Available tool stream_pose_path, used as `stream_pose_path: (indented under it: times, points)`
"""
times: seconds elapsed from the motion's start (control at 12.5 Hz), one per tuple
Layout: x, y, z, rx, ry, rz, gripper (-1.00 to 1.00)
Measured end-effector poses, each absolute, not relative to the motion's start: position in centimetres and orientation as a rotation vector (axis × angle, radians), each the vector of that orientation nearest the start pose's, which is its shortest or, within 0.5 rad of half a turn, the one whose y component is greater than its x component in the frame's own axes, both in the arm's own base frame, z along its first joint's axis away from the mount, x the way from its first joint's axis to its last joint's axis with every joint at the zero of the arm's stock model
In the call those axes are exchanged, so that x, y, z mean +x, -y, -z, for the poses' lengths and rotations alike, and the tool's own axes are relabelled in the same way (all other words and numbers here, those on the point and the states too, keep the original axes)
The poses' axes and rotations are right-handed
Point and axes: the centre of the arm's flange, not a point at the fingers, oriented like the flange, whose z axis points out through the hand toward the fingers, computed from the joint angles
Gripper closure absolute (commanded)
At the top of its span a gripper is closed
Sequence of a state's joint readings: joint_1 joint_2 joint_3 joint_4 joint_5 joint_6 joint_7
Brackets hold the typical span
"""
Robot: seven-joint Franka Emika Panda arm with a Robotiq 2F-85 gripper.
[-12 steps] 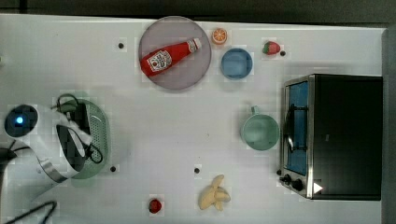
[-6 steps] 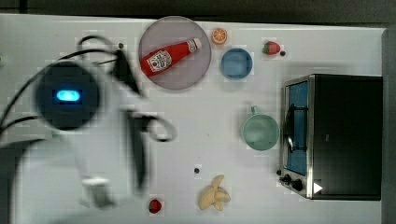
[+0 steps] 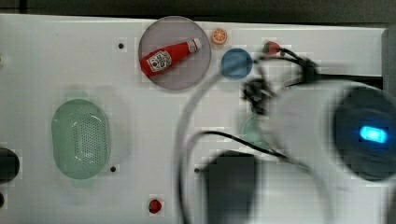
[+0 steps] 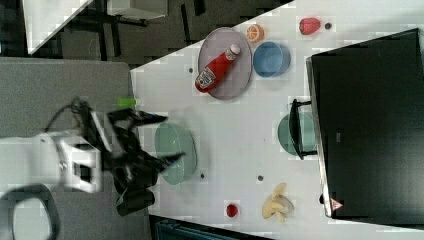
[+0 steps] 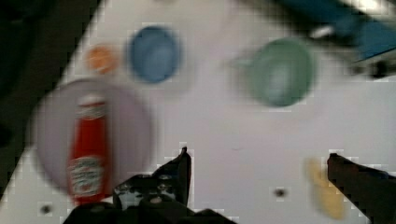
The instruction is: Drag strainer right to left.
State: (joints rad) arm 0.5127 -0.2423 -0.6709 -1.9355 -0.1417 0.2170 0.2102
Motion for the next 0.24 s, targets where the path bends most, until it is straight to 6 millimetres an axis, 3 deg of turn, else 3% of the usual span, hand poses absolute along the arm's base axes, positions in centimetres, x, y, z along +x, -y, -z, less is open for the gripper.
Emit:
stream_pose_path:
  times: [0.16,0.24]
  points:
    - [47.6,15.5,-57.3,-2.647,-1.647,0.054,-1.00]
    - [47.3,15.5,-57.4,-2.666,-1.622,0.046,-1.00]
